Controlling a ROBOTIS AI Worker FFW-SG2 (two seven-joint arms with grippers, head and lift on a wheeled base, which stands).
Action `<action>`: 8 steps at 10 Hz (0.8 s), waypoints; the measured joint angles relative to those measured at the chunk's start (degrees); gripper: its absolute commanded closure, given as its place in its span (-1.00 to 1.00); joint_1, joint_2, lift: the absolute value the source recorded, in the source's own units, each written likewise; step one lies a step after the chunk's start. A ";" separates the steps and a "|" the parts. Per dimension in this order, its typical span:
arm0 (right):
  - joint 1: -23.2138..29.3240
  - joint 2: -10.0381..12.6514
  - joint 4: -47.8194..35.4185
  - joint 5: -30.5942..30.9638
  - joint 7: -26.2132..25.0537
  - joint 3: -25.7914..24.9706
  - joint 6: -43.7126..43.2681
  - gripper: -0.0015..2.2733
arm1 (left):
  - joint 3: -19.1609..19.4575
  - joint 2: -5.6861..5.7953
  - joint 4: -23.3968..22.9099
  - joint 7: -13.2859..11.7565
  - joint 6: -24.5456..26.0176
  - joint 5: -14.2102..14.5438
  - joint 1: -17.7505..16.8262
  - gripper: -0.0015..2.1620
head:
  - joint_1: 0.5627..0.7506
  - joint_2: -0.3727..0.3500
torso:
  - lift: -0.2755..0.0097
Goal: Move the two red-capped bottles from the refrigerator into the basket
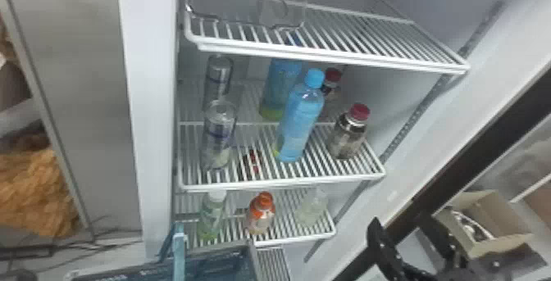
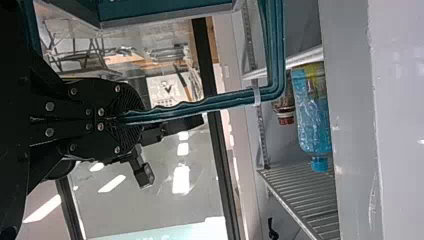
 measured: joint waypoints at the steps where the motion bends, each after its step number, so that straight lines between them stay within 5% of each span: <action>1: -0.30 -0.02 0.16 0.05 0.00 0.00 0.00 -0.88 | 0.00 -0.01 0.00 0.00 -0.04 0.05 0.00 0.11 | 0.41 -0.94 | 0.93; 8: -1.24 -0.20 1.28 -0.82 0.00 -0.06 0.00 -0.88 | -0.22 -0.05 0.00 0.44 -0.44 0.73 0.03 0.11 | 0.41 -0.94 | 0.93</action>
